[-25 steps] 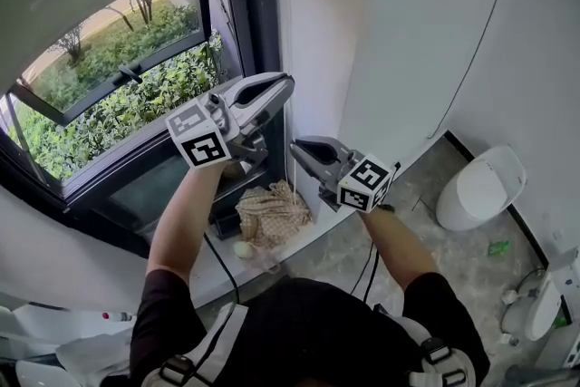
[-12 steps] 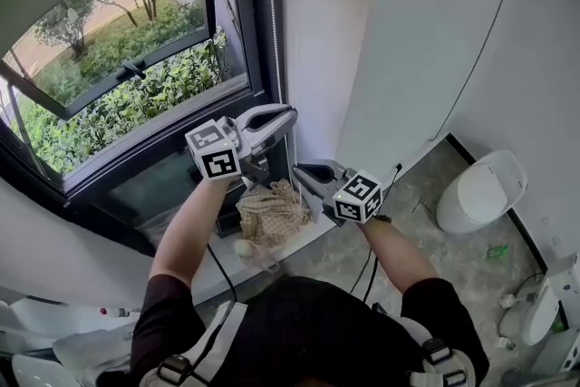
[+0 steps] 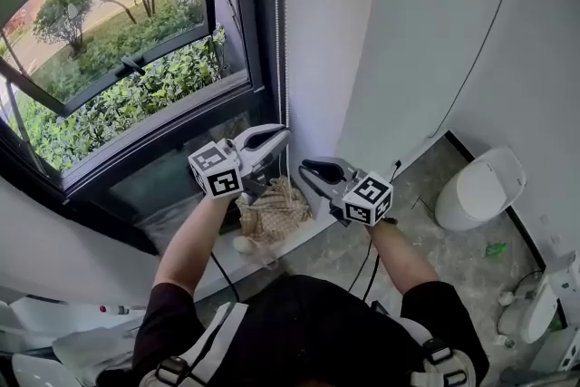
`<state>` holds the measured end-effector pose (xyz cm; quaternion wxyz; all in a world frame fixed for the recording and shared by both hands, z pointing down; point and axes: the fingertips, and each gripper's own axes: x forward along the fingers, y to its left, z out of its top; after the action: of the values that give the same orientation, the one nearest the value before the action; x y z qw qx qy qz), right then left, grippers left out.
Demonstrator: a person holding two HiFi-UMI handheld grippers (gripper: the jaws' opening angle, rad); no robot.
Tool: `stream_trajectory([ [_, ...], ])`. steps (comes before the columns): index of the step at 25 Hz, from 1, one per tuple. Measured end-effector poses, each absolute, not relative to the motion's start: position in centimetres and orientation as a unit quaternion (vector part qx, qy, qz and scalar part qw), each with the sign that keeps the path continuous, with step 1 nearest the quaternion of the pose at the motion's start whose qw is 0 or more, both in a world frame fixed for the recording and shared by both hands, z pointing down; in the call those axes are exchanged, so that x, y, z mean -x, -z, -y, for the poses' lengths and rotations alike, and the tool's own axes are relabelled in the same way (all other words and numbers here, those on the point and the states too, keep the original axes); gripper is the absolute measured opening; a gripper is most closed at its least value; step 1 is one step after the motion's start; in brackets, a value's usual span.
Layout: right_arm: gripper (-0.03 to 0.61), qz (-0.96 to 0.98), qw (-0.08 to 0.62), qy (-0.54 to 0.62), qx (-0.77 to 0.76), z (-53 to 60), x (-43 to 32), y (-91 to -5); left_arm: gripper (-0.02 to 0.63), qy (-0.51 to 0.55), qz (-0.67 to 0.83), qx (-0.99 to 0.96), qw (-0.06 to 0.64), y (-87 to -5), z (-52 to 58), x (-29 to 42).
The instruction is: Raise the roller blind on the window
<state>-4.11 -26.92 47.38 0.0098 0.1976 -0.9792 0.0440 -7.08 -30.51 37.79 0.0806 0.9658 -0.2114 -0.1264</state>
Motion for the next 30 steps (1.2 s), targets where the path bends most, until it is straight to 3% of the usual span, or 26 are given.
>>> stream_trajectory([
  [5, 0.075, 0.972, -0.096, 0.026, -0.211, 27.2, 3.4, -35.7, 0.015, 0.147, 0.221, -0.96, 0.087, -37.8, 30.0, 8.1],
  [11, 0.06, 0.962, -0.114, 0.115, -0.22, 27.8, 5.5, -27.7, 0.015, 0.148, 0.216, -0.961, 0.084, -37.6, 29.2, 7.7],
  [22, 0.081, 0.964, -0.167, 0.077, -0.195, 29.3, 8.1, -23.5, 0.015, 0.155, 0.221, -0.959, 0.082, -37.5, 28.2, 7.6],
  [26, 0.02, 0.962, -0.171, 0.072, -0.201, 29.7, 8.1, -23.6, 0.015, 0.161, 0.221, -0.958, 0.083, -37.6, 28.2, 7.9],
  [30, 0.017, 0.961, -0.165, 0.081, -0.205, 30.0, 8.0, -23.8, 0.015, 0.161, 0.223, -0.958, 0.083, -37.8, 28.7, 8.0],
])
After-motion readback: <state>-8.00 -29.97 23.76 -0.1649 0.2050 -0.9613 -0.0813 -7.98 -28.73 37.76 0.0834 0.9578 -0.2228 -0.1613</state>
